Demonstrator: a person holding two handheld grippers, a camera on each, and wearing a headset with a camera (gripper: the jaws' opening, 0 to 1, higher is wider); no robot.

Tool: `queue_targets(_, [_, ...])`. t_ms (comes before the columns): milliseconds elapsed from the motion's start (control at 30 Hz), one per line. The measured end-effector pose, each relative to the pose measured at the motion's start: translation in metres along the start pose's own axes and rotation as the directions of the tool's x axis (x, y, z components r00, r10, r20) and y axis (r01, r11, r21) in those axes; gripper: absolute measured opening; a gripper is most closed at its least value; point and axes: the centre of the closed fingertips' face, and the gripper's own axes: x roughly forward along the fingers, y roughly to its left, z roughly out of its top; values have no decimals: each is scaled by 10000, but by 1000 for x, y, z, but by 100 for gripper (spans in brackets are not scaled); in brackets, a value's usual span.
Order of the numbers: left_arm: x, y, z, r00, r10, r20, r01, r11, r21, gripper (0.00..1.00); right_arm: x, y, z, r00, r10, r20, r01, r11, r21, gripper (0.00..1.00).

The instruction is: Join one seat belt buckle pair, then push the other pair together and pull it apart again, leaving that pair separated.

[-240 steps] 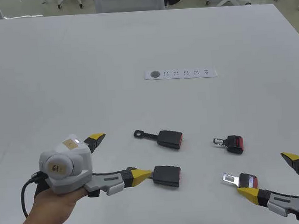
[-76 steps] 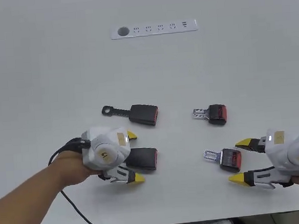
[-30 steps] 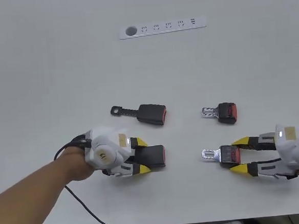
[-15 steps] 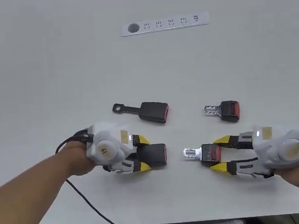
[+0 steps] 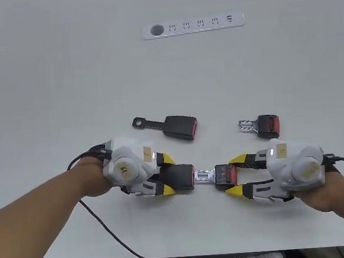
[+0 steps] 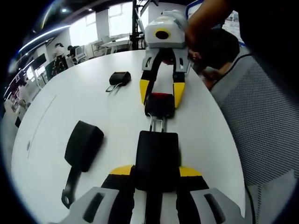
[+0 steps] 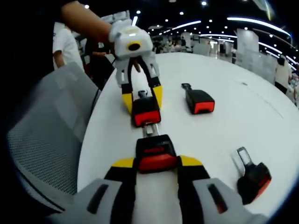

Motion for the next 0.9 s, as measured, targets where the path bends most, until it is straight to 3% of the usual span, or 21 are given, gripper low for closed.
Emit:
queue_targets(67, [0, 0, 0, 10000, -10, -3, 10, 10000, -34, 35, 3, 2, 2, 9998, -7, -200, 1, 9996, -287, 34])
queue_targets(367, [0, 0, -1, 9999, -51, -93, 52, 9999, 115, 35, 10, 2, 7, 9993, 132, -360, -129, 9999, 64, 34])
queue_targets(900, [0, 1, -2, 9994, -268, -228, 278, 9986, 447, 34, 20, 0, 12, 9953, 449, -853, -458, 9989, -91, 33])
